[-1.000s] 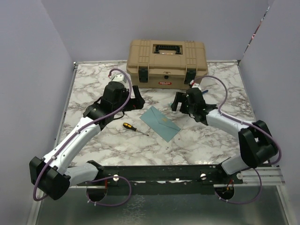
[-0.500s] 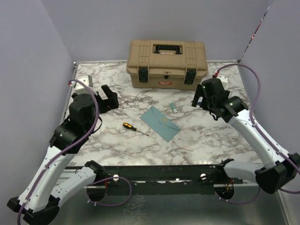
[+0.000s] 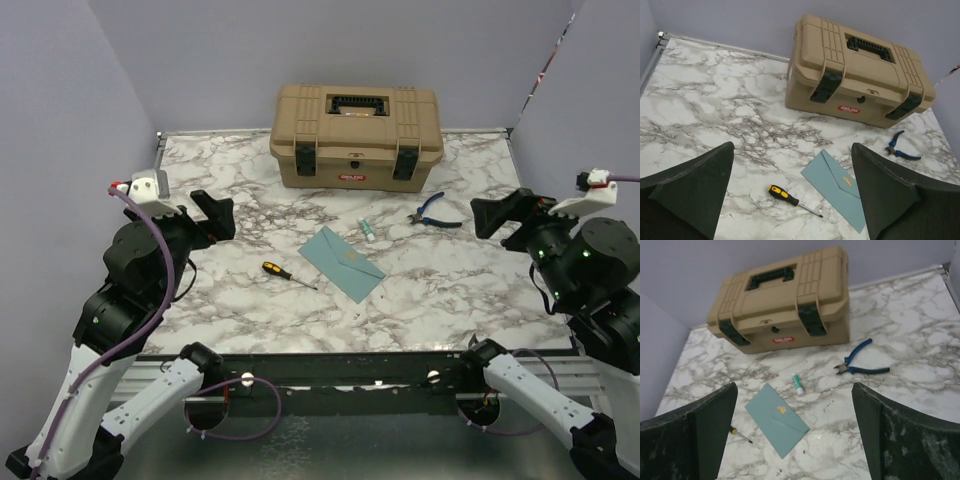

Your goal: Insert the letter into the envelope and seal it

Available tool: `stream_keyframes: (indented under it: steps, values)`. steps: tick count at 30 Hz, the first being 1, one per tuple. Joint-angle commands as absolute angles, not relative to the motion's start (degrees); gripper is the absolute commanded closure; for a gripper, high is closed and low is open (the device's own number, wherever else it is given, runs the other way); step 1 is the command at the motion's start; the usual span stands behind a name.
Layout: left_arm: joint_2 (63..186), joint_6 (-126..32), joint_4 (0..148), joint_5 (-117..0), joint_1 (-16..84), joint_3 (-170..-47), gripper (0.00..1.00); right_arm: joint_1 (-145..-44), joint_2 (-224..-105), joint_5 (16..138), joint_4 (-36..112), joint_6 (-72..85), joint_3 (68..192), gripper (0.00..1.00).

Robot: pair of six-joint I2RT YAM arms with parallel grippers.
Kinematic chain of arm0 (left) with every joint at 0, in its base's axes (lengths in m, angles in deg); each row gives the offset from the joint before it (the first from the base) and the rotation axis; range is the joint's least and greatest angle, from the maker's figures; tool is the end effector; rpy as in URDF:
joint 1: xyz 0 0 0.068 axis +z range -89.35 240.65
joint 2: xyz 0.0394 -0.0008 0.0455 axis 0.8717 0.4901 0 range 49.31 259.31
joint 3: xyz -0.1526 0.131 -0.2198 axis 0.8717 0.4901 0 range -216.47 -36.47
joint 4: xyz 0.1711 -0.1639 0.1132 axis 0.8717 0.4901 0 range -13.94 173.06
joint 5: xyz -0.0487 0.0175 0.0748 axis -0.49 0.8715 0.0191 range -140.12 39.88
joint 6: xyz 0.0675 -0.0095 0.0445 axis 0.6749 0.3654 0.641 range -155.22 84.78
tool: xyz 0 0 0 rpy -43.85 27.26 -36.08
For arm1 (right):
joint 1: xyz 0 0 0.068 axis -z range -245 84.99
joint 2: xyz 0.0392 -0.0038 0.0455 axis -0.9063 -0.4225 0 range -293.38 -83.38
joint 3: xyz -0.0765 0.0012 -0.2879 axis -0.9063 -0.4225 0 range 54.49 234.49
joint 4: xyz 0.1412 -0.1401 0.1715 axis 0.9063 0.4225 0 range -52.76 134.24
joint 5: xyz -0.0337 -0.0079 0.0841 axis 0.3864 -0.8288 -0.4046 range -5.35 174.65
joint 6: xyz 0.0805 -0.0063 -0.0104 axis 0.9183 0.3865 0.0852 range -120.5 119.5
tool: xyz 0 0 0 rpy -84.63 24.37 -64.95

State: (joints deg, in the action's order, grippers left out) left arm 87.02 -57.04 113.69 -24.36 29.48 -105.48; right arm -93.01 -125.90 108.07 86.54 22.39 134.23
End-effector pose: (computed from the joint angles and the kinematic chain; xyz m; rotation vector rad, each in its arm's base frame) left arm 0.1072 -0.0289 0.4548 -0.2017 1.6680 -0.3207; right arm 0.1032 0.0231 0.4770 0.2148 1.7594 0.2803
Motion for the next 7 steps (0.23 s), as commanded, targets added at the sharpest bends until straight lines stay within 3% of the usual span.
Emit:
stream_keyframes:
  steps: [1,7]
  values:
    - [88.6,-56.0,116.2,-27.1,29.7,-106.5,0.01,-92.9,-123.9,101.1,82.4,19.1,135.7,0.00]
    - [89.3,-56.3,116.1,-27.1,29.7,-106.5,0.01,-92.8,-124.2,103.1,83.4,18.7,136.3,0.00]
